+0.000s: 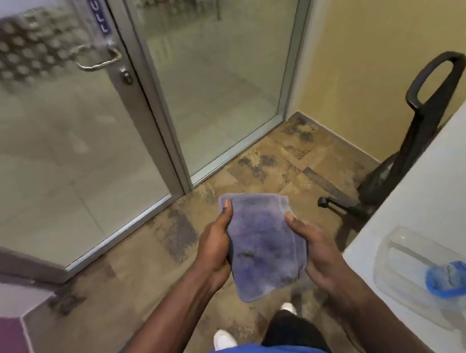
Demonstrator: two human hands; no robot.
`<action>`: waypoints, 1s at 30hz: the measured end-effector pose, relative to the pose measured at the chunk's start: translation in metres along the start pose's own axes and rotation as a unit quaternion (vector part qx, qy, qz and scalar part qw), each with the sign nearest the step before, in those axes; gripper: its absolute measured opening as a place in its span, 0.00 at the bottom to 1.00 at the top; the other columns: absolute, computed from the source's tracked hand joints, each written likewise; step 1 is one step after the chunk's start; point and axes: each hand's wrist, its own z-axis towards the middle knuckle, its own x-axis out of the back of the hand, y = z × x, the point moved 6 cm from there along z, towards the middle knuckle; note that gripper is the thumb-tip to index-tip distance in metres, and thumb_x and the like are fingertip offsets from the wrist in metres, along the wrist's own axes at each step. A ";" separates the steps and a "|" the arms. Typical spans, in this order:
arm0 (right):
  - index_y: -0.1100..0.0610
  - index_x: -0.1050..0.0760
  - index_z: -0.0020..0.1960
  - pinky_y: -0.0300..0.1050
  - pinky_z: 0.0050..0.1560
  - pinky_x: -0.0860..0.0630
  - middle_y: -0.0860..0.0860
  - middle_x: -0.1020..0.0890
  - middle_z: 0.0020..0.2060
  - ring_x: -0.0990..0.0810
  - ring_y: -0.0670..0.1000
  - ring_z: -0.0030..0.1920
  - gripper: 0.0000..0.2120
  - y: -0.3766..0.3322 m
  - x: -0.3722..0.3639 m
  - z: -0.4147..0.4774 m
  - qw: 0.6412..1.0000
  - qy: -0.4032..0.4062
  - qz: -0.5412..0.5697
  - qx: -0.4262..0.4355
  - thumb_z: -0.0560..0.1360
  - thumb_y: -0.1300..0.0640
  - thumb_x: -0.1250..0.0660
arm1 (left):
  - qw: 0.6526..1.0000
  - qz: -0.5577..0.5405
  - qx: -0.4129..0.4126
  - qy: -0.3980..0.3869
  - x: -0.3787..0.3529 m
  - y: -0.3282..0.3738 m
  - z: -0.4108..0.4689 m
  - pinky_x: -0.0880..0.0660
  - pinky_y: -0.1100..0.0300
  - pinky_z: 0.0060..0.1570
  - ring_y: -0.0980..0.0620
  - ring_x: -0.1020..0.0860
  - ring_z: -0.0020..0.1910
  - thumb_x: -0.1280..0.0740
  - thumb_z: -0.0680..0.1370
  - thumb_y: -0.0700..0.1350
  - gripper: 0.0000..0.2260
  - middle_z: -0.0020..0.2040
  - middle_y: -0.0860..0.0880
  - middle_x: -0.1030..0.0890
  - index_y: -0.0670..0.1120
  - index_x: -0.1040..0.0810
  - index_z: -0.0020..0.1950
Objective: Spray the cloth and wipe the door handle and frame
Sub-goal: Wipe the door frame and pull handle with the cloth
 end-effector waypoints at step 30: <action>0.50 0.15 0.61 0.43 0.56 0.14 0.46 0.10 0.53 0.12 0.45 0.55 0.14 -0.231 -0.304 0.319 0.921 0.015 -0.147 0.362 0.76 0.55 0.20 | 0.808 0.393 -0.298 0.322 0.148 0.355 0.171 0.18 0.53 0.63 0.60 0.13 0.56 0.25 0.86 0.46 0.04 0.57 0.56 0.10 0.50 0.13 0.60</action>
